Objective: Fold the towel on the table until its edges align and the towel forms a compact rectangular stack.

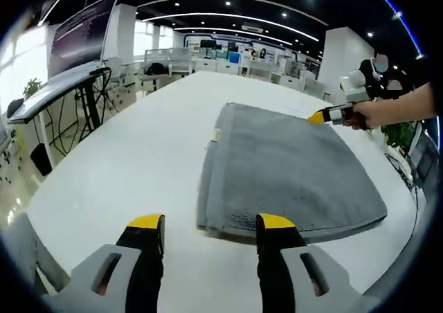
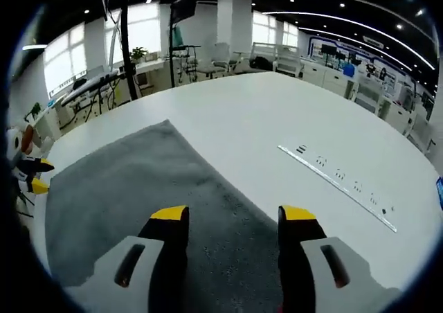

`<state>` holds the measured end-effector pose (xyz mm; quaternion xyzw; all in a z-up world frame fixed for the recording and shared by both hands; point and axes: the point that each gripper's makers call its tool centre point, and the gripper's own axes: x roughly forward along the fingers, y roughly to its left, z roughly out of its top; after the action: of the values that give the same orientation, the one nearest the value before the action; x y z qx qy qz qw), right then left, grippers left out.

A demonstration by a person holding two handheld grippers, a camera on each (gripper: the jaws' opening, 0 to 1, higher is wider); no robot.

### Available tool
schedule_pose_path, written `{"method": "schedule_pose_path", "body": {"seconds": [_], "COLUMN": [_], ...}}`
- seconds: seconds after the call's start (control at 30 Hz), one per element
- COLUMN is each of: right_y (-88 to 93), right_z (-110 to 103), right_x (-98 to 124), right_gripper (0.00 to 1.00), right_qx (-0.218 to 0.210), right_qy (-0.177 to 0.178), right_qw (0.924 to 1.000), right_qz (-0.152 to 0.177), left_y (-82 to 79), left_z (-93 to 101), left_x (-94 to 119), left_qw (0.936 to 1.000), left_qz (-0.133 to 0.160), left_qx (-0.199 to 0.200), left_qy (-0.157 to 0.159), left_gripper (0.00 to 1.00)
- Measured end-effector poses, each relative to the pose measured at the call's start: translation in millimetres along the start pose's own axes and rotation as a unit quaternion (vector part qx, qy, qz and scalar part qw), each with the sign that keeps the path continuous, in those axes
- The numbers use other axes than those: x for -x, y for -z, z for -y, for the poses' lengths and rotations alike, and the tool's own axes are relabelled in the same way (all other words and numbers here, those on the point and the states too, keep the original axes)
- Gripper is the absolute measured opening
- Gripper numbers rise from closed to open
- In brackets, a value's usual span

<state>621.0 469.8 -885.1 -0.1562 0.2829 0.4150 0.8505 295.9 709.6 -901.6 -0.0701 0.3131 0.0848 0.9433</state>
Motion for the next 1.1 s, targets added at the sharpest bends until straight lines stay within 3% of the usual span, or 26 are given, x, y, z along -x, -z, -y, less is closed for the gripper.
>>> {"method": "schedule_pose_path", "body": {"seconds": [0.2,0.3,0.43,0.53,0.6,0.73,0.8,0.87,1.0,1.1], "right_y": [15.2,22.5,34.7,42.2,49.8,60.5,71.9,68.3,65.8,67.4], "right_z": [19.9,33.1,43.8,50.0,53.6,52.3,50.0,46.0,42.8,43.9], "right_x": [23.9,32.3,37.3,42.3,39.4,40.5,36.7,33.5,35.7,36.3], "right_gripper": [0.49,0.42,0.4,0.33,0.27,0.16,0.13,0.08,0.05,0.03], "right_qx": [-0.013,-0.027,-0.045,-0.07,-0.064,-0.059,-0.065,-0.078,-0.047,-0.053], "right_qy": [0.018,0.04,0.049,0.062,0.062,0.064,0.058,0.049,0.031,0.028], "right_qw": [0.9997,0.9988,0.9976,0.9954,0.9954,0.9949,0.9934,0.9943,0.9972,0.9972], "right_qz": [-0.007,-0.011,-0.018,-0.021,-0.035,-0.051,-0.075,-0.054,-0.048,-0.044], "left_y": [0.4,2.6,3.9,4.2,4.3,3.5,3.7,3.1,2.1,1.7], "left_z": [-6.0,-11.1,-10.8,-13.0,-8.3,-6.2,-6.3,-6.9,-5.1,-0.9], "left_x": [0.6,1.9,4.3,2.6,1.6,-3.9,-5.8,-7.3,-11.9,-11.3], "left_qw": [0.9999,0.9995,0.9992,0.9991,0.9993,0.999,0.9988,0.9983,0.9984,0.999], "left_qz": [0.001,-0.004,-0.003,0.001,0.001,0.004,0.005,0.012,0.023,0.017], "left_qx": [0.01,0.012,0.021,0.027,0.032,0.043,0.047,0.053,0.048,0.036], "left_qy": [-0.012,-0.027,-0.035,-0.032,-0.02,-0.013,-0.014,-0.018,-0.02,-0.022], "left_gripper": [0.53,0.43,0.38,0.34,0.29,0.23,0.22,0.16,0.11,0.1]}}
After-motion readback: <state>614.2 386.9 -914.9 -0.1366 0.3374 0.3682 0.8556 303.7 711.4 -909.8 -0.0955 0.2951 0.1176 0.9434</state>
